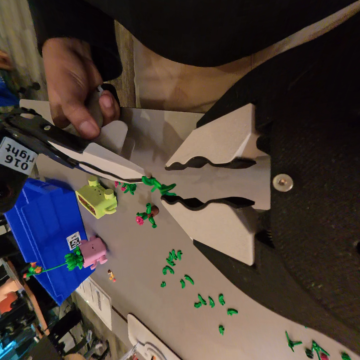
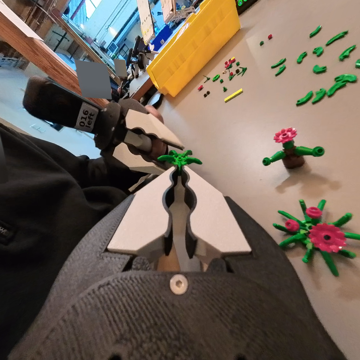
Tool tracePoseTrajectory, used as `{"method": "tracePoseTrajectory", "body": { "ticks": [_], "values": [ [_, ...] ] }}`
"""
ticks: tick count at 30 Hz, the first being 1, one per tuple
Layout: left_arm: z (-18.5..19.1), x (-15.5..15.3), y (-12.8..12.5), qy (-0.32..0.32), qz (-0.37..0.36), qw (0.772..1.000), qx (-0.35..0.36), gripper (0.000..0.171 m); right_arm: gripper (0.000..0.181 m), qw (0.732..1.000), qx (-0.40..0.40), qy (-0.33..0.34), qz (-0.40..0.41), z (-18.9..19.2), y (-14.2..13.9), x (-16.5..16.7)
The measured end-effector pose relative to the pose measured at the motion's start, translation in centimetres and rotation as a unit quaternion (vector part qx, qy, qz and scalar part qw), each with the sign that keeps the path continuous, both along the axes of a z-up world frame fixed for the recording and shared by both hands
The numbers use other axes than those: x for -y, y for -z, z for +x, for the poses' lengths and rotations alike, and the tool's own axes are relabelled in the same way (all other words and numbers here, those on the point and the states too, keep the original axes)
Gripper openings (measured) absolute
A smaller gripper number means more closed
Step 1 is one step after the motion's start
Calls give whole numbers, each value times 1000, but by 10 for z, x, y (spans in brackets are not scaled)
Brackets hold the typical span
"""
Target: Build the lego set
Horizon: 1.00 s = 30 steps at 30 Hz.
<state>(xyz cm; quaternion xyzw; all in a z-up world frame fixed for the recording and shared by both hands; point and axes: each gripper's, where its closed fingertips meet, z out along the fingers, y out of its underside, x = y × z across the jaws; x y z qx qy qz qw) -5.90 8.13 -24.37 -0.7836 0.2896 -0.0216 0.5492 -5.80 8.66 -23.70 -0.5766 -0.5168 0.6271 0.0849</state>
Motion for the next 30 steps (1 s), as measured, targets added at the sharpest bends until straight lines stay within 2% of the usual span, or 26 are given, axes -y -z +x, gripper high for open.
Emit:
{"method": "tracePoseTrajectory", "body": {
  "ticks": [8,17,27,28,30],
  "values": [
    [6,2,5,14,1,1000,-26,4,0,999,35,-25,-16,2,9,8],
    [4,1,5,5,-13,1000,-8,3,0,999,35,-18,-14,0,9,8],
    [0,-3,-5,-21,-10,998,52,3,1,999,5,9,-45,-4,-2,2],
    [0,-3,-7,-21,-8,998,57,2,2,999,-3,9,-43,-3,-4,2],
    [0,-2,-8,-14,-14,997,71,2,22,999,-38,20,-32,-3,-13,-2]
  ]
}}
